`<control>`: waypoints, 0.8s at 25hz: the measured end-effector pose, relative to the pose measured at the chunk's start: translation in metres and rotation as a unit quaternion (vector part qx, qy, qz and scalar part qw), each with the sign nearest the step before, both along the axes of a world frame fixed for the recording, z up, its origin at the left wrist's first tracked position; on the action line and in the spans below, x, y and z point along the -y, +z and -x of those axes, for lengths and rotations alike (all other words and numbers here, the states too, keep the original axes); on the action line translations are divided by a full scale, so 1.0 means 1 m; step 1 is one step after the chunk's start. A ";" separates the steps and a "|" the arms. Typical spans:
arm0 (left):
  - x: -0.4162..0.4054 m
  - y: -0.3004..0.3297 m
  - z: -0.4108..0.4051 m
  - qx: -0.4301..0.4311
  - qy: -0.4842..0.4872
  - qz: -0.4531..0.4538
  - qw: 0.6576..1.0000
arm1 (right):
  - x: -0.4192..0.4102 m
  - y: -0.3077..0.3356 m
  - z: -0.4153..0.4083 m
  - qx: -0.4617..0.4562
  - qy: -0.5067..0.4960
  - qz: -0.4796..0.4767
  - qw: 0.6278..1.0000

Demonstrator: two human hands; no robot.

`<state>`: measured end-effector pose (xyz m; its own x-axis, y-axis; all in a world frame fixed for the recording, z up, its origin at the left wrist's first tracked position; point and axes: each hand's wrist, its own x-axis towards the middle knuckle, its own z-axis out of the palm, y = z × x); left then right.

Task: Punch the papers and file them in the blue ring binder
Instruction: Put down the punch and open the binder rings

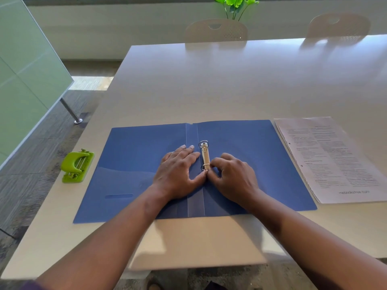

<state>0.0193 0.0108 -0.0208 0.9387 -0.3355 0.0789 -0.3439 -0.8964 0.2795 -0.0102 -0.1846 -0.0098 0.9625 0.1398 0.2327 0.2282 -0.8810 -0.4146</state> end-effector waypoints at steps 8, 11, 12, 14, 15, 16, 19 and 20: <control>0.002 -0.001 0.000 0.008 0.012 0.008 1.000 | -0.002 -0.011 -0.005 -0.006 -0.047 0.063 0.997; 0.003 -0.001 0.000 0.011 0.014 0.003 1.000 | -0.002 -0.010 -0.005 -0.016 -0.041 0.070 0.997; 0.003 -0.001 -0.001 0.014 0.015 0.003 1.000 | -0.002 -0.010 -0.006 -0.016 -0.041 0.071 0.996; 0.003 -0.002 -0.001 0.019 0.014 -0.001 1.000 | -0.001 -0.011 -0.005 -0.018 -0.043 0.069 0.997; 0.003 -0.002 0.000 0.019 0.014 -0.006 1.000 | -0.001 -0.011 -0.005 -0.019 -0.043 0.067 0.997; 0.003 -0.003 0.000 0.015 0.015 -0.012 1.000 | 0.000 -0.011 -0.004 -0.018 -0.044 0.066 0.997; 0.004 -0.002 -0.001 -0.024 0.026 -0.020 0.999 | 0.000 -0.011 -0.005 -0.025 -0.043 0.065 0.997; 0.004 -0.002 -0.002 -0.036 0.028 -0.021 0.999 | 0.000 -0.011 -0.005 -0.027 -0.043 0.065 0.997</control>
<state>0.0214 0.0066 -0.0232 0.9589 -0.2836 -0.0025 -0.2730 -0.9254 0.2629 -0.0054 -0.1845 -0.0206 0.9829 0.0811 0.1656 0.1293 -0.9432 -0.3059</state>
